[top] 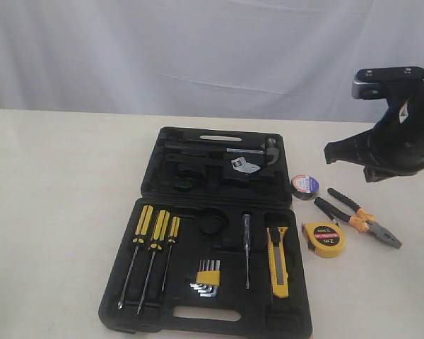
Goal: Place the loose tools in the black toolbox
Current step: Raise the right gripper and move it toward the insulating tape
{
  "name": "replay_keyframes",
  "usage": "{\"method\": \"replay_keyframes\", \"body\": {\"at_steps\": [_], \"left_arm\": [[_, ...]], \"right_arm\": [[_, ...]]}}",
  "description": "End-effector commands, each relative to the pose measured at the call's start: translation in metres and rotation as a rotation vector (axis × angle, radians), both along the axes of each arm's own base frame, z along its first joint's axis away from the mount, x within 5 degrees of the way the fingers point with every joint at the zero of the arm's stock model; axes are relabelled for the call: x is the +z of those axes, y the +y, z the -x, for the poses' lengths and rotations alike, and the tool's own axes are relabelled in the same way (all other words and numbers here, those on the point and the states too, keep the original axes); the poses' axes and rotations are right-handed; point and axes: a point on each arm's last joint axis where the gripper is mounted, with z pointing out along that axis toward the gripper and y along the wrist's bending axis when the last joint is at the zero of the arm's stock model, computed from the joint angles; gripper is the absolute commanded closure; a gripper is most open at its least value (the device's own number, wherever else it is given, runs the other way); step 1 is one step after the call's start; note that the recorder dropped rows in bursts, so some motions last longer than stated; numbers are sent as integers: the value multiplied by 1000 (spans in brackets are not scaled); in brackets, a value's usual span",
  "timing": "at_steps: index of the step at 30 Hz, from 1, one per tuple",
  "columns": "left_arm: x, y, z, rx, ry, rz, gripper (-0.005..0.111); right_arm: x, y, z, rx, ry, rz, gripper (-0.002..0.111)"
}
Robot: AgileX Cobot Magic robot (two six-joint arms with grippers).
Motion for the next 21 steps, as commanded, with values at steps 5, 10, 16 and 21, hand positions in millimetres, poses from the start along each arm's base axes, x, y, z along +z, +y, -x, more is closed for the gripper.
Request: {"method": "replay_keyframes", "body": {"at_steps": [5, 10, 16, 21], "left_arm": [[0, 0, 0, -2, -2, 0, 107], [0, 0, 0, -2, -2, 0, 107], [0, 0, 0, -2, -2, 0, 107], [0, 0, 0, -2, -2, 0, 107]], "right_arm": [[-2, -13, -61, 27, 22, 31, 108], [-25, -19, -98, 29, 40, 29, 108], [-59, -24, -124, 71, 98, 36, 105], [-72, -24, -127, 100, 130, 42, 78]]}}
